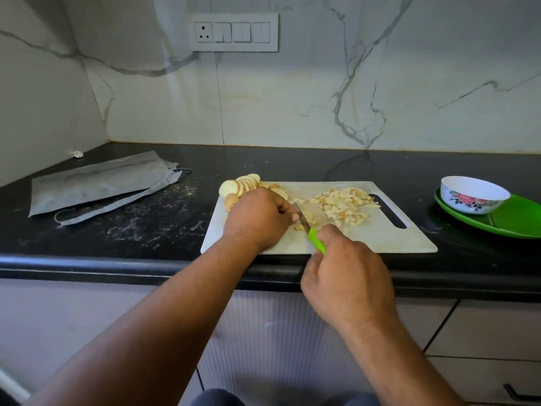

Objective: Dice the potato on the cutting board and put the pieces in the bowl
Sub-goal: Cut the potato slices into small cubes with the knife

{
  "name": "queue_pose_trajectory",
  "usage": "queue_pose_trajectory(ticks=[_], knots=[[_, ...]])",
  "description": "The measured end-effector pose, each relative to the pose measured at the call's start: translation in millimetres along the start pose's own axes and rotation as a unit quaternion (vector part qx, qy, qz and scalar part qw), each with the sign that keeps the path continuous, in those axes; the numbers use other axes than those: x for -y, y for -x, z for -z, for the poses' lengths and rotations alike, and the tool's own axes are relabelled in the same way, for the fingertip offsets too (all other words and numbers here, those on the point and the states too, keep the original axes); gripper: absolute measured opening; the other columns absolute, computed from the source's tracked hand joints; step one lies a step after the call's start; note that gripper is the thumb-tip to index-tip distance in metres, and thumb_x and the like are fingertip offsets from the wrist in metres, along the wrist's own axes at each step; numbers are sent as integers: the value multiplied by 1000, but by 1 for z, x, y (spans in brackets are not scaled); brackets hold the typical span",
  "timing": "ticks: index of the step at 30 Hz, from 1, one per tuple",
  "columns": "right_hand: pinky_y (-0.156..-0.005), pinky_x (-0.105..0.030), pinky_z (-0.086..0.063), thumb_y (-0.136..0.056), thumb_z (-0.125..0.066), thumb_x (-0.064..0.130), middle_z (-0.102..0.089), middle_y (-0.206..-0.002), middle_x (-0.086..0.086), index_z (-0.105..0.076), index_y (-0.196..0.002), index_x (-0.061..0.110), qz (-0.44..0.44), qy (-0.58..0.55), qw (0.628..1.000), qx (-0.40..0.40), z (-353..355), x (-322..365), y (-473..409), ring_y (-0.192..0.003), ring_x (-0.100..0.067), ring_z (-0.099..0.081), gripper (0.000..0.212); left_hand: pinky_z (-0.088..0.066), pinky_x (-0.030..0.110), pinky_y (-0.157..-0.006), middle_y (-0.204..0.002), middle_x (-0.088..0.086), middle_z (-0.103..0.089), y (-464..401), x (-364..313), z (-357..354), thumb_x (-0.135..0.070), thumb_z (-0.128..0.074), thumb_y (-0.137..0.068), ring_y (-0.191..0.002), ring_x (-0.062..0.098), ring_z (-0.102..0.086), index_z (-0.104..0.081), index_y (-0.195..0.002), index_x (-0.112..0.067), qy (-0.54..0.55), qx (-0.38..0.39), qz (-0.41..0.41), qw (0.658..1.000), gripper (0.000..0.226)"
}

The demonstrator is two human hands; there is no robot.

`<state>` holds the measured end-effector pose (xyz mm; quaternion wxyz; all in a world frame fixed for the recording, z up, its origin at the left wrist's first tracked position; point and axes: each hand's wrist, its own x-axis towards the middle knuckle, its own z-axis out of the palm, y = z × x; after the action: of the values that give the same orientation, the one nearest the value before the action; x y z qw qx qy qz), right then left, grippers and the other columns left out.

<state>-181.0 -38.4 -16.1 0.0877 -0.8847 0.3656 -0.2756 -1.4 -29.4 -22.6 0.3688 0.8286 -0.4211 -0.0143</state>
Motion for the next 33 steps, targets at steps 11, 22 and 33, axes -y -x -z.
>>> queue_pose_trajectory(ticks=[11,22,33], knots=[[-49,-17,-35,-97,-45,38,-54,-76,13,-48,-122,34,1,-2,1000,-16,26,-14,21,-61,-7,-49,25,-61,35,-78,-98,-14,-76,1,-4,2,-39,-63,-102,-78,9,-66,-80,-108,-35,-12,30,-17,999,18],[-56,-24,-43,-95,-51,33,-62,-87,7,-48,-123,27,-18,-28,998,-46,13,-6,-10,-68,-13,-50,29,-55,20,-77,-96,-20,-77,11,-4,4,-36,-77,-93,-88,2,-69,-83,-93,-32,82,-76,-59,992,7],[-51,-18,-34,-96,-52,29,-49,-83,15,-51,-120,28,-62,-134,988,-46,7,-6,-18,-72,-8,-50,24,-44,5,-72,-83,-25,-74,6,1,3,-33,-79,-91,-86,-4,-66,-81,-84,-35,108,-44,-38,992,8]])
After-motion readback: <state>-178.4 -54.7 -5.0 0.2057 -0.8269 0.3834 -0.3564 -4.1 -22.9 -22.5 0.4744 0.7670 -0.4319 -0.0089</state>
